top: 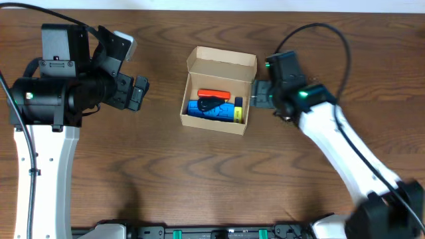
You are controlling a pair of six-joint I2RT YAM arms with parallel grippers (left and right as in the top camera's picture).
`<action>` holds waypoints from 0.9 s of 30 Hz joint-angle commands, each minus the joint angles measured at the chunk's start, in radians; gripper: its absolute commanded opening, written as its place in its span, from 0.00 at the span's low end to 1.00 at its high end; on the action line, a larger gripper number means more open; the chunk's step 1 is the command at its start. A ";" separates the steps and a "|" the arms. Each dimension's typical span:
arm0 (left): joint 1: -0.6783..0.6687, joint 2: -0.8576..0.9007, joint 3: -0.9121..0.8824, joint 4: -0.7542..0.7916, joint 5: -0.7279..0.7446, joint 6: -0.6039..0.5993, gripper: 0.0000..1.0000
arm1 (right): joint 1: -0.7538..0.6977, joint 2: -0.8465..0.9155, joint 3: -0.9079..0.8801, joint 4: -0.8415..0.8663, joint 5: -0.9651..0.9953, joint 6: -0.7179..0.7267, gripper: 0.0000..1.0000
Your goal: Pack container
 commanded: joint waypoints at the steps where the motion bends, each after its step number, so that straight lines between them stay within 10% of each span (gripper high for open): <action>1: 0.002 -0.002 0.005 -0.002 -0.001 0.006 0.95 | 0.029 0.085 -0.002 0.027 -0.025 0.097 0.73; 11: 0.002 -0.002 0.005 -0.002 -0.001 0.006 0.95 | 0.039 0.168 -0.002 0.154 -0.023 -0.068 0.43; 27: 0.002 -0.002 0.005 -0.002 -0.001 0.006 0.95 | 0.039 0.179 -0.002 0.201 -0.023 -0.219 0.33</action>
